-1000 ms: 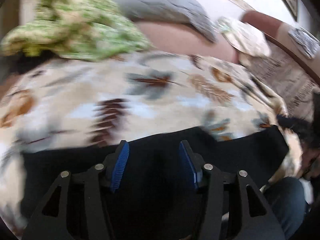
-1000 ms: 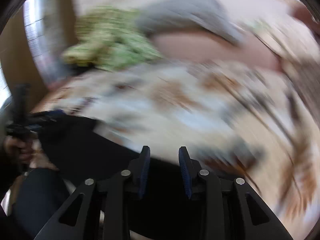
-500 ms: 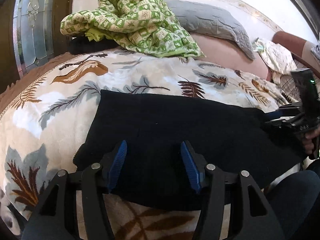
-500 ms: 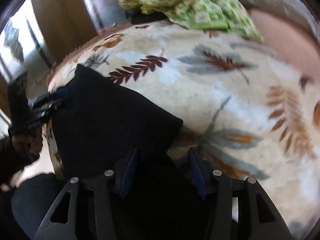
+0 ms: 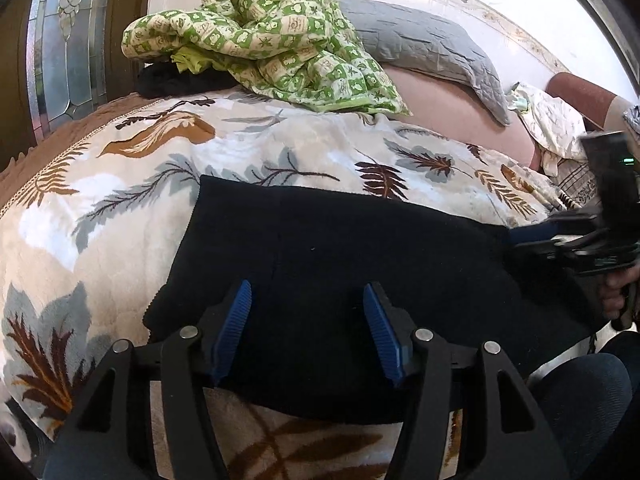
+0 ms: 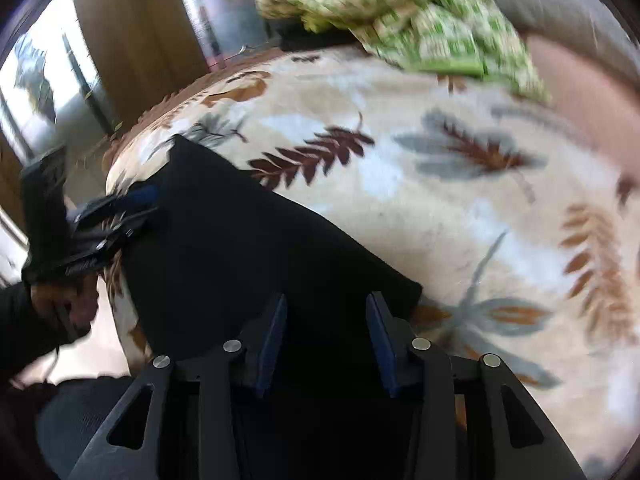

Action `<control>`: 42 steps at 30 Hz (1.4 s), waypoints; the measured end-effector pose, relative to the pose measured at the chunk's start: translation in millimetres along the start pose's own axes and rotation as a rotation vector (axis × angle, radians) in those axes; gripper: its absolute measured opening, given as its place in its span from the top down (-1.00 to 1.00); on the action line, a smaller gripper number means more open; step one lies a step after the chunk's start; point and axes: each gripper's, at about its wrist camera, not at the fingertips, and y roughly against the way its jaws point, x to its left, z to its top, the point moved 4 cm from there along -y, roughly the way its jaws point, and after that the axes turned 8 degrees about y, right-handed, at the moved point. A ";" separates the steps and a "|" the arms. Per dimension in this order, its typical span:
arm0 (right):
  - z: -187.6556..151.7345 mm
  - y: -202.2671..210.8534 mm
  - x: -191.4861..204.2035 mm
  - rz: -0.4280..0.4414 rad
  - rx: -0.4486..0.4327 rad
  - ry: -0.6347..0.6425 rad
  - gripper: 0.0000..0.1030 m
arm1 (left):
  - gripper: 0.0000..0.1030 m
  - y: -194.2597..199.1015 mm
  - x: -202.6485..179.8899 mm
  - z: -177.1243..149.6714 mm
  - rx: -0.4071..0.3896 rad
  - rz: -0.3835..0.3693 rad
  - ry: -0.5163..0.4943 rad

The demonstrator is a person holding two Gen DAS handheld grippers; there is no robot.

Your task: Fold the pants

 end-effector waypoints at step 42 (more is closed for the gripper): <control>-273.5 223.9 -53.1 -0.378 -0.395 -0.736 -0.12 | -0.44 2.0 -90.9 11.8 0.186 -0.355 0.016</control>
